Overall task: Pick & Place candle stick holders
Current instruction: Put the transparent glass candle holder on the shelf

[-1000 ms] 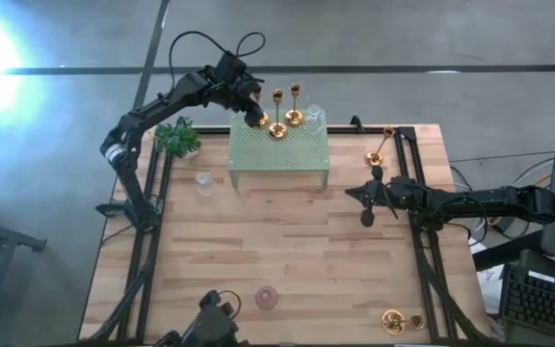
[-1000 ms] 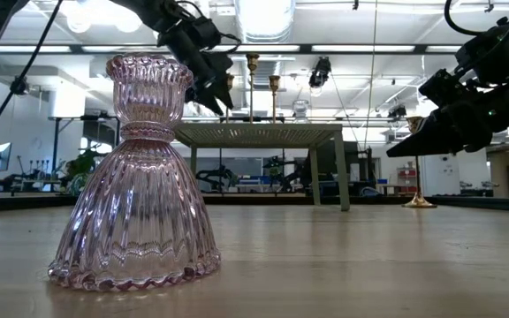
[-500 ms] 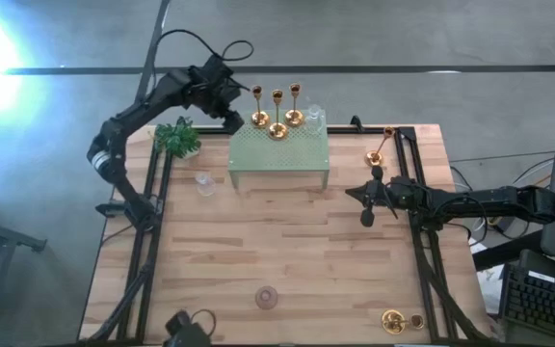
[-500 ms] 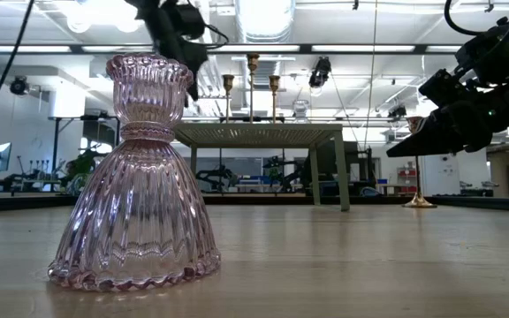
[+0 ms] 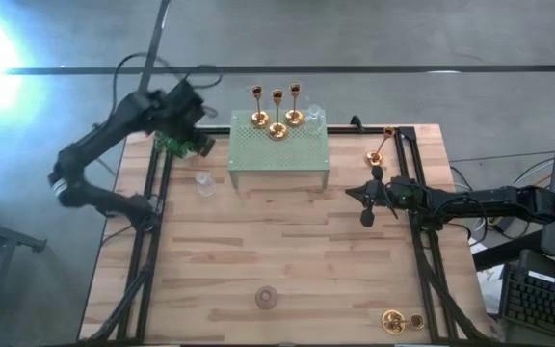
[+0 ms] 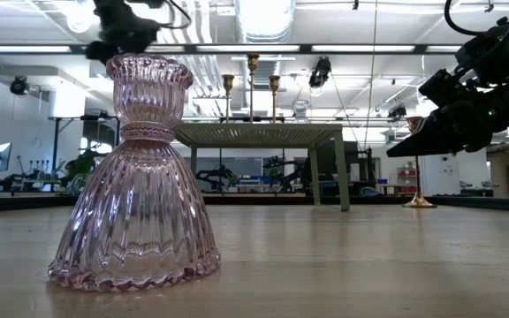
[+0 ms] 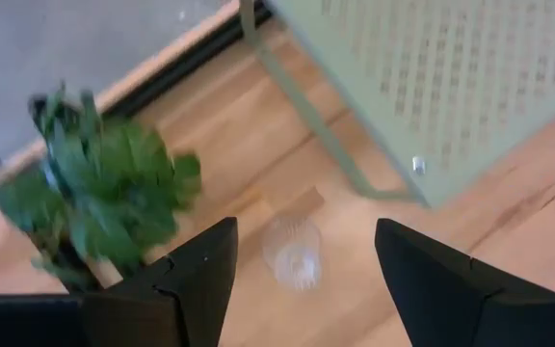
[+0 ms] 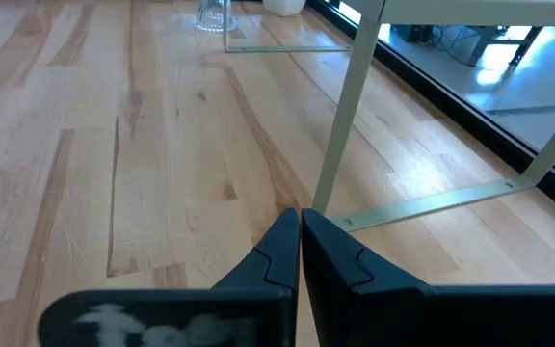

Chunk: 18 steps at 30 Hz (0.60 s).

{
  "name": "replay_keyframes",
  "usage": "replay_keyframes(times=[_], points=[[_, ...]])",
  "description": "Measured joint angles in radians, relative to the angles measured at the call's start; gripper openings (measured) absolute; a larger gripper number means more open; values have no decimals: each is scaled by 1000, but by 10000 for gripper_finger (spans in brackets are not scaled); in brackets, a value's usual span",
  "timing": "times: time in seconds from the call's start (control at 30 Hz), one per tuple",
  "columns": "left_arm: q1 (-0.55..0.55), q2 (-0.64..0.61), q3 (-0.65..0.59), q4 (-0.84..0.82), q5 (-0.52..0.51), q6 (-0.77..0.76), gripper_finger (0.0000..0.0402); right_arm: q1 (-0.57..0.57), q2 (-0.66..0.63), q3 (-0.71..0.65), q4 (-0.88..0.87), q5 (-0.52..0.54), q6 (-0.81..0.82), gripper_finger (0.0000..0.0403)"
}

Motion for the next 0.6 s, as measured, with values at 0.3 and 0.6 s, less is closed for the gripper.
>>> replay_keyframes(times=[0.3,0.6], points=[[-187,-340,-410,367,-35,-302,250,0,0,0,0,0,0,8],[-347,-433,-712,651,-17,-389,250,0,0,0,0,0,0,8]])
